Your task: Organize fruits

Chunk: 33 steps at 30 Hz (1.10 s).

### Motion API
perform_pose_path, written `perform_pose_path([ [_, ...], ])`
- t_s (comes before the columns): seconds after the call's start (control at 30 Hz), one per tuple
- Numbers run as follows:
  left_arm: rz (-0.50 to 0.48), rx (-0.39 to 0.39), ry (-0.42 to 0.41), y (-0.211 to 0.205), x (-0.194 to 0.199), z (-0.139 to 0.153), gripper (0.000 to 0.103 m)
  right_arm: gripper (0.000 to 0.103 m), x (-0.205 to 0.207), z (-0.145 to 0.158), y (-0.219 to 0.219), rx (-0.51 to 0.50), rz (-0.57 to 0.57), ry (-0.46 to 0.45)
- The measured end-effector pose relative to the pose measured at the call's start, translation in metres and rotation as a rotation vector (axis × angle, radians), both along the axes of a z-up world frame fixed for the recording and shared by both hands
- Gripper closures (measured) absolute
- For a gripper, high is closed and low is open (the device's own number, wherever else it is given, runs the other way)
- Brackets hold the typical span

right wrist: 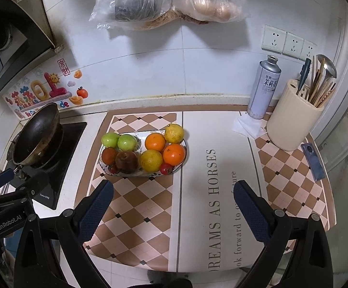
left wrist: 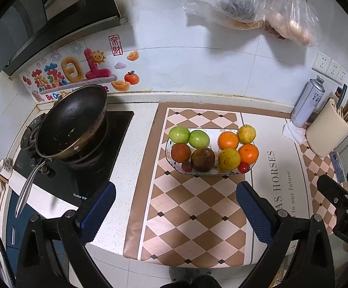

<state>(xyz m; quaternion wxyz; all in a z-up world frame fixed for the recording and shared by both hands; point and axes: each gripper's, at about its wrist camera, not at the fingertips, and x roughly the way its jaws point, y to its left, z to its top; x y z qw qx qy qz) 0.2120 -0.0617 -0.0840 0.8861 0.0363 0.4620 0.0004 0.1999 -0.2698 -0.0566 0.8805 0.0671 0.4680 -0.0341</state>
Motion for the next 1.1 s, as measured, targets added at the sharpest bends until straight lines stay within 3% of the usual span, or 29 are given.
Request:
perform_pose_path([
  [1.1, 0.007, 0.004, -0.017, -0.001, -0.014, 0.007, 0.0, 0.001, -0.007, 0.009, -0.001, -0.013, 0.021, -0.01],
])
